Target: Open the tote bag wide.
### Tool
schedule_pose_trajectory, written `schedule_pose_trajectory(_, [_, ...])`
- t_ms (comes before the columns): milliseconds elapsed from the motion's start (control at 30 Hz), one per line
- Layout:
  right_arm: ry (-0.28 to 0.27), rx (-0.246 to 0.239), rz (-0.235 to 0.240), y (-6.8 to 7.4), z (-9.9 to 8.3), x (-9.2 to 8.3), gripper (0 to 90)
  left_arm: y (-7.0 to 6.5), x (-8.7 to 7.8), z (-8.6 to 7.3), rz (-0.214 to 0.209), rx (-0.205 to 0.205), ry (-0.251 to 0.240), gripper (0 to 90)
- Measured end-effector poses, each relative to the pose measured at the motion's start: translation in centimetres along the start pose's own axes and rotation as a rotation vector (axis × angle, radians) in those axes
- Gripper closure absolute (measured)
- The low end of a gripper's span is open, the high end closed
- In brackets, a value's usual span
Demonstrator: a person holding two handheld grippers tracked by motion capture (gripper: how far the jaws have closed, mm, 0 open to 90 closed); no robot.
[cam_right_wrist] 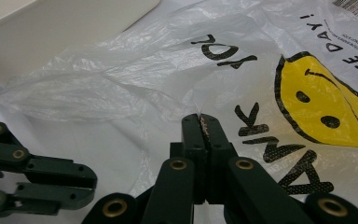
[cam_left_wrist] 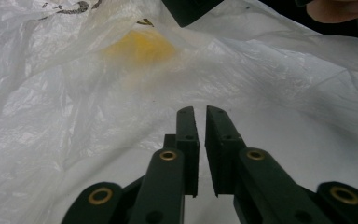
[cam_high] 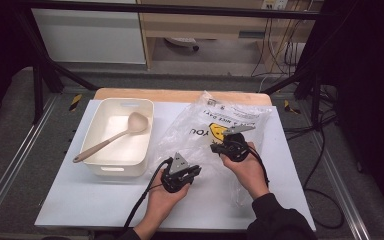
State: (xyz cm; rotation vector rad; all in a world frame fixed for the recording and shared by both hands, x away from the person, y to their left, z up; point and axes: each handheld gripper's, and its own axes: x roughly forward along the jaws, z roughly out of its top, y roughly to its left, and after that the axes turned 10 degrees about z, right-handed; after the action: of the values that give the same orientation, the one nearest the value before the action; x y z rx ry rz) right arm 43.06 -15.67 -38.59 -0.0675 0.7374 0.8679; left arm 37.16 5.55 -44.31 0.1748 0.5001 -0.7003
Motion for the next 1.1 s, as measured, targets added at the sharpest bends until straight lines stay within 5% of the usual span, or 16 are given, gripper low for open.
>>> schedule_pose_trajectory(400, [0.006,0.017,-0.004,0.4,0.2,0.2,90.0,-0.1,2.8,0.1,-0.004,0.006,0.052,90.0])
schedule_pose_trajectory(900, [-0.014,0.038,-0.015,-0.5,0.4,-0.2,90.0,-1.1,5.0,1.0,0.020,0.135,0.157,90.0])
schedule_pose_trajectory(1100, [-0.024,0.047,-0.022,-0.6,0.9,-0.4,90.0,-1.0,5.2,1.1,0.012,0.126,0.170,90.0])
